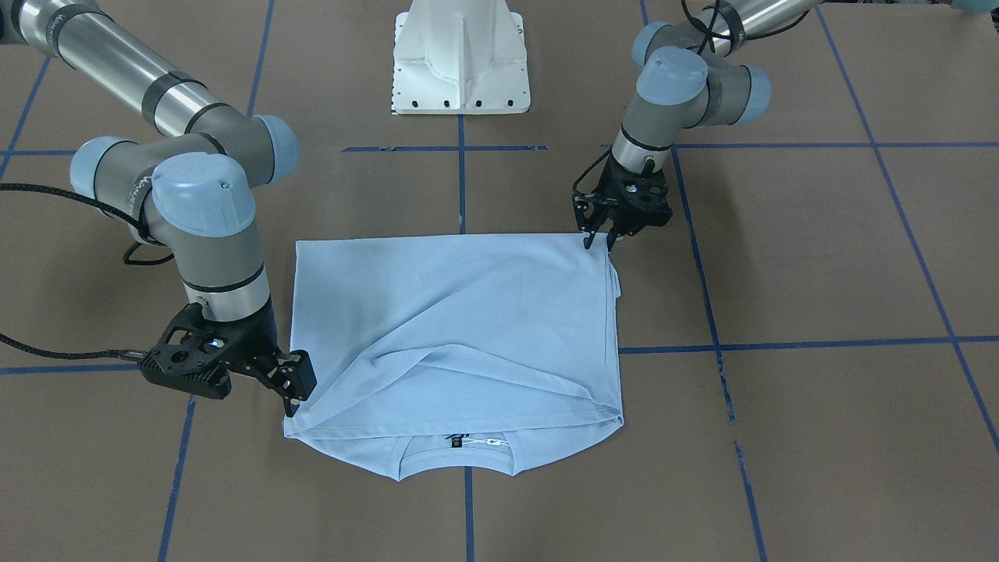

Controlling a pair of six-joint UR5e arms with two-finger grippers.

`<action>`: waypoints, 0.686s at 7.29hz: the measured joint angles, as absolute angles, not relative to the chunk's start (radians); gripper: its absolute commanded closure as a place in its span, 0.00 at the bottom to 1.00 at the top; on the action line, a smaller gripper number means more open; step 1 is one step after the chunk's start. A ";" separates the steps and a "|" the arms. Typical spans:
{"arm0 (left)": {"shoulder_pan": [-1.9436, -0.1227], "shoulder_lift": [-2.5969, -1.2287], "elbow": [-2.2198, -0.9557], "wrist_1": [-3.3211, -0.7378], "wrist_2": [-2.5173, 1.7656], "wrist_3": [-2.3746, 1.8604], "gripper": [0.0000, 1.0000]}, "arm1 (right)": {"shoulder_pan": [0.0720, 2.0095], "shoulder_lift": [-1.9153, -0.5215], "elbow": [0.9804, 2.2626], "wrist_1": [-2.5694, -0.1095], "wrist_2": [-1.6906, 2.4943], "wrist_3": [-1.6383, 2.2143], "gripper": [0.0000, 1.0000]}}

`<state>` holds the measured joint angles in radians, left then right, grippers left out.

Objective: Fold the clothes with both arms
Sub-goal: 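Grasp the side edge with the left gripper and drag it away from the robot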

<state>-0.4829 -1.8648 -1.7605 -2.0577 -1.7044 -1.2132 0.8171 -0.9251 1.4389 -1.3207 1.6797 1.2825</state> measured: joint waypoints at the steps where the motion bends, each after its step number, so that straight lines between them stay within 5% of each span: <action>1: -0.483 -1.851 -1.771 -2.057 -1.704 -1.213 1.00 | 0.816 -0.925 1.439 -1.321 1.680 1.284 0.00; 5: -0.498 -1.845 -1.772 -2.053 -1.704 -1.185 1.00 | 0.810 -0.925 1.438 -1.321 1.677 1.290 0.00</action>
